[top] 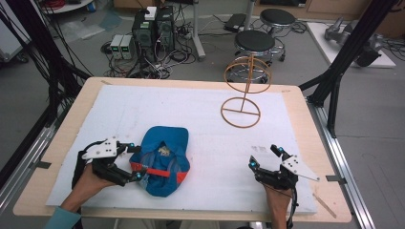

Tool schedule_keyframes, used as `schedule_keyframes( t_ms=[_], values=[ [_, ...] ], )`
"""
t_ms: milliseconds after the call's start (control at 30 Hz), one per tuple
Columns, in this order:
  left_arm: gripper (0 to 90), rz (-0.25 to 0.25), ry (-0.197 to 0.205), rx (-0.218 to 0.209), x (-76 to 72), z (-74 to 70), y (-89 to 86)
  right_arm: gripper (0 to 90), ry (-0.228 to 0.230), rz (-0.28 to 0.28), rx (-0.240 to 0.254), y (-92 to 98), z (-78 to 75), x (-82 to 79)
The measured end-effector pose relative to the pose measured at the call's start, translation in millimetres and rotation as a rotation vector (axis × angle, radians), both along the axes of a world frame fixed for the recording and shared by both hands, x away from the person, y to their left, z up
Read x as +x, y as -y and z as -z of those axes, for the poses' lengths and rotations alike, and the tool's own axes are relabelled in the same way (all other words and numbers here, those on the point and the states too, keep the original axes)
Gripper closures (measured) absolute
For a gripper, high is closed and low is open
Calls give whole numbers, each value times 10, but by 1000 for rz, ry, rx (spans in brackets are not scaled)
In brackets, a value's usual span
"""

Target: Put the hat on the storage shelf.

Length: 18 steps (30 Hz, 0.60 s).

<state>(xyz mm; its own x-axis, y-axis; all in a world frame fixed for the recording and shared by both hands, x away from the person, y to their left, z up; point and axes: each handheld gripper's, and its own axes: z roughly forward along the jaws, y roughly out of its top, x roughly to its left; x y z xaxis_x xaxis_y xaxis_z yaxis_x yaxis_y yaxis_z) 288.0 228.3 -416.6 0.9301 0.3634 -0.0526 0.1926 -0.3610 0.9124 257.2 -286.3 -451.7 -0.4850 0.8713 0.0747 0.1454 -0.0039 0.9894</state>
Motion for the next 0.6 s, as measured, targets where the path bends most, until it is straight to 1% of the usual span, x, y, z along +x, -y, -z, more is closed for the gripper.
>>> schedule_keyframes(
  t_ms=[133,200,267,333,400,433,467,500,600],
  values=[
    [149,35,-22,39,4,81,111,74,0,0,0,1,0,0],
    [152,43,-29,69,3,113,149,73,1,1,1,0,0,0],
    [152,52,-43,90,5,137,173,73,1,0,2,1,0,-2],
    [153,51,-65,100,5,161,181,74,1,0,2,0,1,-6],
    [164,54,-67,106,7,166,177,73,2,0,5,-1,1,-8],
    [192,64,-81,119,4,178,172,73,2,0,6,0,1,-8],
    [212,64,-81,119,4,178,172,73,2,0,6,0,1,-8],
    [226,76,-86,135,-10,187,177,73,0,1,8,0,1,-10],
    [268,74,-78,147,-22,189,186,73,3,0,6,-1,1,-9]
  ],
)
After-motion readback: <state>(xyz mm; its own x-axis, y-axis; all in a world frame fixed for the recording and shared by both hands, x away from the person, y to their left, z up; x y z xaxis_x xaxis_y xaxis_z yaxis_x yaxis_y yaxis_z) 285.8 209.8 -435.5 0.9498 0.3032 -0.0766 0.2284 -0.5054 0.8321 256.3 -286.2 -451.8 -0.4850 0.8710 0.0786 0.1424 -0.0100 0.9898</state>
